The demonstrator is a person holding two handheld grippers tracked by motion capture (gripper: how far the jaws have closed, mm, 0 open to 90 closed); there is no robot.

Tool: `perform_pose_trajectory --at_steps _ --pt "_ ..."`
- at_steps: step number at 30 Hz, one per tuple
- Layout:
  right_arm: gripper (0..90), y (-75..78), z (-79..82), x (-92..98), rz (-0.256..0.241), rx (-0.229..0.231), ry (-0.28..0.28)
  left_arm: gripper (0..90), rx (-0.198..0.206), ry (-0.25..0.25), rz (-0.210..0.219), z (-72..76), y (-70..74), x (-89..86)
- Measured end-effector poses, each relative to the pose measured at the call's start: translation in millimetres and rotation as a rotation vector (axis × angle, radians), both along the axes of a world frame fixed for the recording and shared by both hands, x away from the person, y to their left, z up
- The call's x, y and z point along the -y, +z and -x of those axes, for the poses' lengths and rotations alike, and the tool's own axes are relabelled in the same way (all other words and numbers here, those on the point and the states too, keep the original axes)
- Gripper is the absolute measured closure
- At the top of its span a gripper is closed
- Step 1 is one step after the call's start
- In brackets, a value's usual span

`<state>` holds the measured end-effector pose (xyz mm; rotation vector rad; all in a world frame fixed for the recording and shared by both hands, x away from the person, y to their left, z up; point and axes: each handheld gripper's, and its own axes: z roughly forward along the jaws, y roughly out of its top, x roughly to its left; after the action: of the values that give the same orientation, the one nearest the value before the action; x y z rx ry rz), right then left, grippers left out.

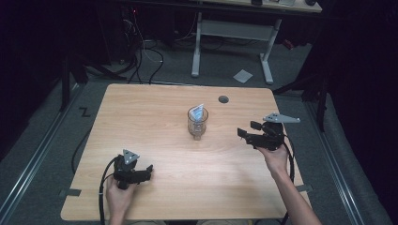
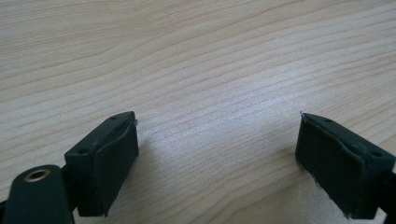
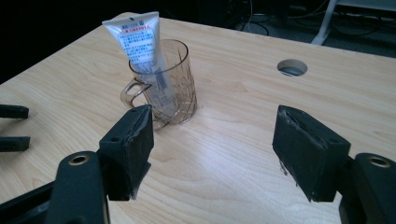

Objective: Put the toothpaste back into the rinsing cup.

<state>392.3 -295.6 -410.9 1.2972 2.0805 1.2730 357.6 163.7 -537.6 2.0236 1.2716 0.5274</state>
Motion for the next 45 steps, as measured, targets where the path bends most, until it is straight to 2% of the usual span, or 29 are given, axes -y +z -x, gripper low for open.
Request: perform_pose_trajectory --at_steps 13,27,33,41,45 --pt "29.9 -14.2 11.6 11.8 -0.012 -0.006 -0.041 13.4 0.0 0.0 0.0 0.1 0.0 0.0" --pt "29.7 -39.4 16.6 23.8 -0.019 -0.042 -0.08 13.4 -0.001 -0.001 -0.002 0.1 0.1 -0.1" --pt "29.4 -53.8 18.2 26.6 -0.015 -0.081 -0.101 13.4 -0.001 -0.001 -0.002 0.1 0.1 -0.1" --pt "29.1 -67.4 20.1 29.2 -0.005 -0.101 -0.118 13.4 0.0 -0.001 -0.002 0.1 0.0 0.0" --pt "28.7 -74.7 19.6 27.1 0.052 -0.104 -0.132 13.4 -0.001 -0.001 -0.002 0.1 0.1 -0.1"
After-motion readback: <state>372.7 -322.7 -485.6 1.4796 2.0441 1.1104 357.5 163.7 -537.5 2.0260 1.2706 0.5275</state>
